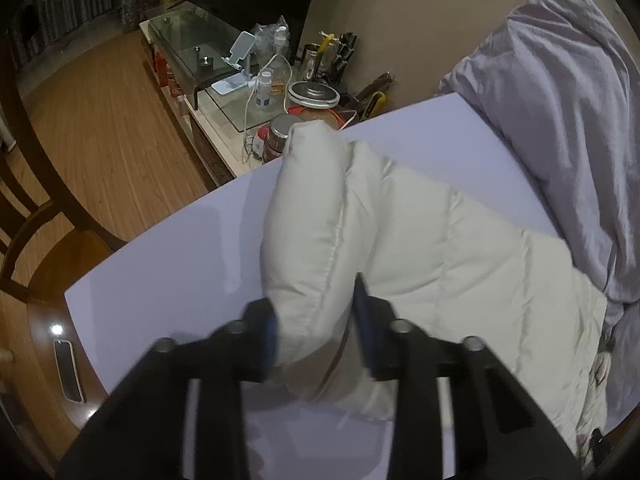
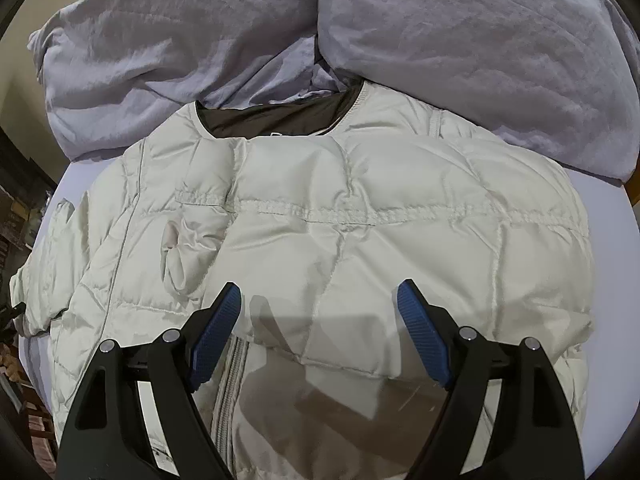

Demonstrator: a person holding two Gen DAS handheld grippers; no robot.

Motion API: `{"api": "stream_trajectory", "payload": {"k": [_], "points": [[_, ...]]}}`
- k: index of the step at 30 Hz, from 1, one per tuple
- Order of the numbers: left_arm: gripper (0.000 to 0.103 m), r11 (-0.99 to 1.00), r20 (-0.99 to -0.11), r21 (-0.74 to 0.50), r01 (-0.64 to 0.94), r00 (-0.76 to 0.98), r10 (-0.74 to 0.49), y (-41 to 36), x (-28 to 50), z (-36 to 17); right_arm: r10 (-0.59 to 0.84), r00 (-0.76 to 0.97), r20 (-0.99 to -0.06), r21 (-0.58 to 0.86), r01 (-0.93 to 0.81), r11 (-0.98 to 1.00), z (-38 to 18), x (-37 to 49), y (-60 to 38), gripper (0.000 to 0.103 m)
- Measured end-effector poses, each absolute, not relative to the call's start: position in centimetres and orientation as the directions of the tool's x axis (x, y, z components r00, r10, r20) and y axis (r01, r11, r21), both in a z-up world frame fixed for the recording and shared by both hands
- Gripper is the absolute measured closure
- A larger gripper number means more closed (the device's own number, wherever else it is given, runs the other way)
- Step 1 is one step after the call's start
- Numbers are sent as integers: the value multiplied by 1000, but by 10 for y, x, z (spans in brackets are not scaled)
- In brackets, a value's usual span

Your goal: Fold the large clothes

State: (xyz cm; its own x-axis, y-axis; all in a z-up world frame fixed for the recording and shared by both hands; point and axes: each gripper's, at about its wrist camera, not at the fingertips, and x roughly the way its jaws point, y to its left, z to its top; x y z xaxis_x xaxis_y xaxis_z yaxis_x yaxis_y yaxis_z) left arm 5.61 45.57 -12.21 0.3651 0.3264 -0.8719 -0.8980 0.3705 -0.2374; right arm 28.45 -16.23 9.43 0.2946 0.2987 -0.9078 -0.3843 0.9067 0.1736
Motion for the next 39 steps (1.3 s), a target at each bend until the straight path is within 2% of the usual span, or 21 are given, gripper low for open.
{"api": "stream_trajectory", "payload": {"k": [2,5,13,22,33,39], "points": [[87,389,-867,-213,-896,357,348,450,63,-113,300,300,-905,175,-381,908,97,283,-166,21],[89,424,-844,-206,-882,380,380,438,76,-92,299,314,-901,171,-376,911,100,280,-175,19],[89,576,-729,-321,-752,584,356,392,129,-13,297,331,-896,186,-328,926,104,276,-207,18],[90,746,-666,-352,-565,712,225,314,211,38,297,356,-886,201,-281,938,109,265,-242,18],[90,848,-598,-417,-325,801,13,223,275,60,253,379,-890,192,-191,963,107,256,-288,18],[90,874,-618,-426,-236,781,-90,173,309,49,233,386,-893,189,-149,971,106,252,-307,18]]}}
